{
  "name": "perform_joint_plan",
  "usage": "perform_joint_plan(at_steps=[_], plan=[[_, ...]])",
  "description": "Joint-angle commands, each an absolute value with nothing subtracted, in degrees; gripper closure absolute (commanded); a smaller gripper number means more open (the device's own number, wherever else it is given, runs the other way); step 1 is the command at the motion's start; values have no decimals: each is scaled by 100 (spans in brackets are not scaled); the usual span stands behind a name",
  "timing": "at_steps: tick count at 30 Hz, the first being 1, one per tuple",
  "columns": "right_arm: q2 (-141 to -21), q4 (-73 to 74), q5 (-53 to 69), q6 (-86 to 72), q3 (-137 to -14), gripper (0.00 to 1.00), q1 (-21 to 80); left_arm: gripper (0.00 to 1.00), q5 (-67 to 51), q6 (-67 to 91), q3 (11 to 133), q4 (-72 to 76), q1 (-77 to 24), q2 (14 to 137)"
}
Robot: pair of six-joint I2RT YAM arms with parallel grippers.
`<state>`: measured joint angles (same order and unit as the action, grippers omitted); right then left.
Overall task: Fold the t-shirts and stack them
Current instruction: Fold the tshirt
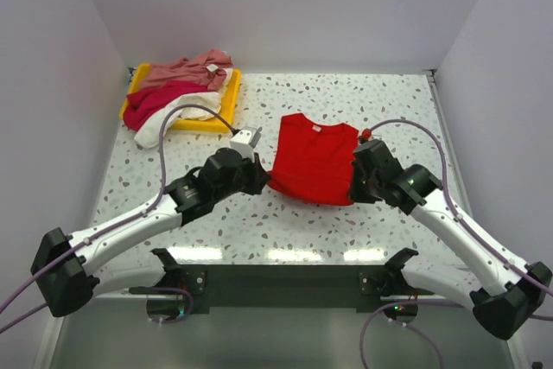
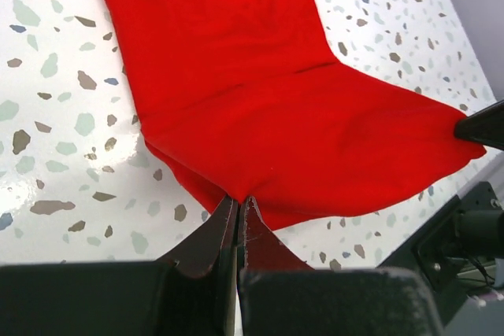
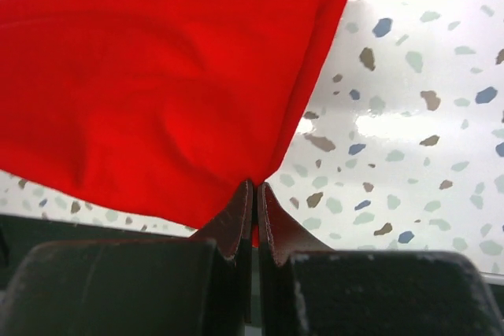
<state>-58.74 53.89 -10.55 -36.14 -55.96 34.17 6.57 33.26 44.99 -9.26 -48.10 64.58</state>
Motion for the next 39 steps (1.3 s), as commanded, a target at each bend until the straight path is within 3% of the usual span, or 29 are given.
perform_joint_plan(at_steps=[1,13,20,24,29,39], plan=[[-5433,5800,-879,-3928,-5669,100,3726,100,422,3252,4386,-1071,-4904,5968],[-4922,6302,-1080,-4483,-5818,100,4333,100,552,3726,4403,-1635,-5572,5449],[-5615,5713,-2002,-4052,-6072,100,4324,100,791,3323,4886,-1160,-5195,6650],[-6318,5389,-2355,-3745,-6407,100,3992,100,712,3085,5369,-924,-4835,7109],[-6600,4827,-1890,-3305,-6451,100,3105,100,572,2909,5809,-905,-4571,7610],[-7689,4439,-1837,-2760,-6846,100,2593,100,53,2699,6274,-686,-4052,8560]])
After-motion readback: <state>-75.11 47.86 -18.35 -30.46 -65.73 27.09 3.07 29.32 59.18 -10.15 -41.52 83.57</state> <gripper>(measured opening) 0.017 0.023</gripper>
